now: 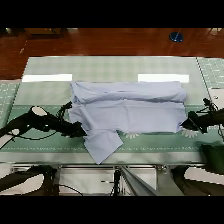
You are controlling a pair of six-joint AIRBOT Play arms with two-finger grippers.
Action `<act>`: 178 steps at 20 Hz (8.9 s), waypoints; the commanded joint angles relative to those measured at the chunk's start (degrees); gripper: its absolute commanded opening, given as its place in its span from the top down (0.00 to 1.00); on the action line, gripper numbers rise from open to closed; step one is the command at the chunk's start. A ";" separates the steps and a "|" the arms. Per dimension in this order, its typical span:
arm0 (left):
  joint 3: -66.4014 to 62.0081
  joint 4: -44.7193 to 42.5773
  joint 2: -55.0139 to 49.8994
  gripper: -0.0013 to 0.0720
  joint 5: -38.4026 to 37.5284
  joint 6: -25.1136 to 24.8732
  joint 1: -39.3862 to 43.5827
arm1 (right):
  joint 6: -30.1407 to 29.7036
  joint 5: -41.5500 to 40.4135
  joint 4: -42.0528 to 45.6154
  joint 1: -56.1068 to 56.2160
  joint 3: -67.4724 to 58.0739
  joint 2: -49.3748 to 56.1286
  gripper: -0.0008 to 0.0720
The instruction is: Fold the shirts.
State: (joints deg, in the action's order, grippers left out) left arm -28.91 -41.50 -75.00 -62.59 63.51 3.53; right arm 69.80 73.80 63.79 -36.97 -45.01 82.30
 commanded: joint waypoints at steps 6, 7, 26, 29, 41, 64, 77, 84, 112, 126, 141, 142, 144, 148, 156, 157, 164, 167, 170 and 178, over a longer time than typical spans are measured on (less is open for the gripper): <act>-10.80 3.61 6.71 0.96 -8.83 1.31 -0.33 | -6.99 2.14 -15.41 0.66 -0.04 -14.86 0.96; -12.61 3.85 8.09 0.96 -8.46 1.99 -0.76 | -7.50 1.44 -18.53 0.66 -0.04 -16.50 0.96; -39.39 4.31 -11.32 0.96 -5.60 3.06 -12.07 | -2.78 -12.63 -20.28 9.18 -24.04 -0.22 0.96; -46.12 4.31 -18.88 0.96 -6.80 3.48 -12.07 | -2.12 -14.67 -20.17 10.14 -24.98 4.37 0.96; -55.54 4.46 -32.68 0.96 -10.97 4.72 -11.67 | -2.08 -28.22 -20.09 15.13 -24.96 13.38 0.96; -61.77 4.42 -26.80 0.36 -23.87 7.26 -18.93 | -1.99 -6.95 -22.58 2.82 -28.96 18.01 0.28; -61.79 4.50 -24.63 0.77 -24.50 8.41 -15.02 | -4.42 -7.02 -24.09 11.17 -33.53 17.11 0.96; -61.79 4.61 -19.32 0.96 -20.96 12.35 -3.06 | -1.05 -2.71 -19.02 10.25 -34.32 2.71 0.96; -61.79 11.13 -34.05 0.96 13.25 22.47 34.73 | 3.61 10.38 -10.73 10.29 -34.29 -19.10 0.96; -66.62 21.00 -44.46 0.96 17.51 21.81 40.83 | 4.33 11.17 -10.91 10.29 -34.29 -20.81 0.96; -68.46 10.23 -6.62 0.96 -22.05 1.77 8.52 | 9.25 3.72 -8.17 24.00 -34.25 -18.80 0.96; -68.46 9.73 -4.76 0.96 -23.12 1.92 4.90 | 10.25 1.40 -7.45 27.26 -34.25 -17.66 0.96; -68.46 9.73 -1.60 0.96 -26.21 1.90 -1.92 | 12.04 -3.69 -7.08 34.03 -34.25 -14.40 0.96; -68.46 9.73 3.34 0.96 -30.99 1.92 -12.28 | 14.60 -13.33 -7.08 46.23 -34.25 -5.88 0.96; -68.43 9.73 7.98 0.96 -31.12 2.32 -14.45 | 17.22 -32.11 -14.45 62.49 -34.25 9.44 0.96; -68.41 9.73 8.00 0.96 -31.17 2.34 -14.45 | 17.22 -34.32 -16.06 64.13 -34.25 10.67 0.95; -64.87 9.73 7.96 0.96 -31.10 2.27 -14.45 | 10.84 -31.95 -25.79 67.67 -34.25 12.13 0.50; -61.29 9.70 7.93 0.96 -31.01 2.05 -14.45 | 9.42 -20.63 -21.42 62.86 -34.25 8.74 0.51; -58.34 7.65 7.69 0.96 -30.71 1.66 -14.45 | 11.56 -10.58 -5.11 53.59 -34.25 1.22 0.51; -44.76 -26.01 6.38 0.39 -28.57 7.17 -14.45 | 11.87 11.39 20.85 22.08 -26.60 -5.57 0.33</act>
State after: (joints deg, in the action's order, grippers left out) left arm -79.35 -54.76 -67.94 -92.62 67.20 -10.90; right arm 82.48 79.31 85.80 -4.23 -75.94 77.82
